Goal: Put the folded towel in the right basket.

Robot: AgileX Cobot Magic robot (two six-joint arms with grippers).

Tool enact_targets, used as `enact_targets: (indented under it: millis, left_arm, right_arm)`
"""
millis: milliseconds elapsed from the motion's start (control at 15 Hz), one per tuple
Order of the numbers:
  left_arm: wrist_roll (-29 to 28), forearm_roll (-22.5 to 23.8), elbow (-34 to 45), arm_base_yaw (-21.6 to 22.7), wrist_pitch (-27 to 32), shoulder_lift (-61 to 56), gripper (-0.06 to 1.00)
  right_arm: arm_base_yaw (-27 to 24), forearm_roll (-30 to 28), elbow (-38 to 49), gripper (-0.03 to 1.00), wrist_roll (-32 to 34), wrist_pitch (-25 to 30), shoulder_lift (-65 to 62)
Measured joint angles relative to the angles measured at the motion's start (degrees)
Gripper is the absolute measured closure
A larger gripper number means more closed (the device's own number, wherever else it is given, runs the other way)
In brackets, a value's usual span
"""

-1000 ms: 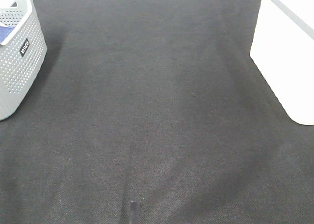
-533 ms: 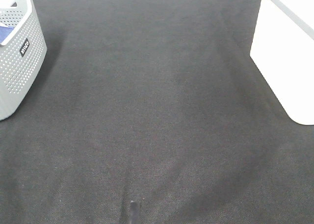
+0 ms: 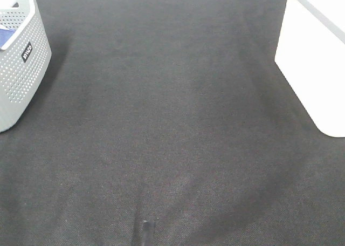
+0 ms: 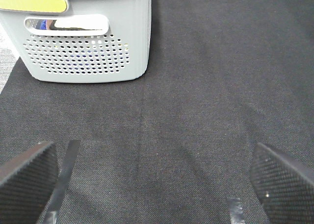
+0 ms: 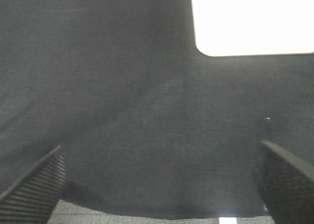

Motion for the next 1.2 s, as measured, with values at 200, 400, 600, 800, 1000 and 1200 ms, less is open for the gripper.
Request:
enact_targets:
  millis: [200, 400, 600, 800, 1000, 1200]
  left_arm:
    - [0.0, 0.0, 0.0, 0.0, 0.0, 0.0, -0.05]
    - [0.0, 0.0, 0.0, 0.0, 0.0, 0.0, -0.05]
    - [0.0, 0.0, 0.0, 0.0, 0.0, 0.0, -0.05]
    - [0.0, 0.0, 0.0, 0.0, 0.0, 0.0, -0.05]
    - [0.0, 0.0, 0.0, 0.0, 0.0, 0.0, -0.05]
    - [0.0, 0.0, 0.0, 0.0, 0.0, 0.0, -0.05]
  right_arm:
    - [0.0, -0.3, 0.0, -0.02, 0.8, -0.3, 0.0]
    - [0.0, -0.3, 0.0, -0.02, 0.9, -0.3, 0.0]
    - [0.0, -0.5, 0.0, -0.02, 0.9, -0.3, 0.0]
    - [0.0, -0.5, 0.0, -0.02, 0.9, -0.3, 0.0]
    - [0.0, -0.5, 0.0, -0.02, 0.9, -0.3, 0.0]
    - [0.0, -0.5, 0.0, -0.02, 0.9, -0.3, 0.0]
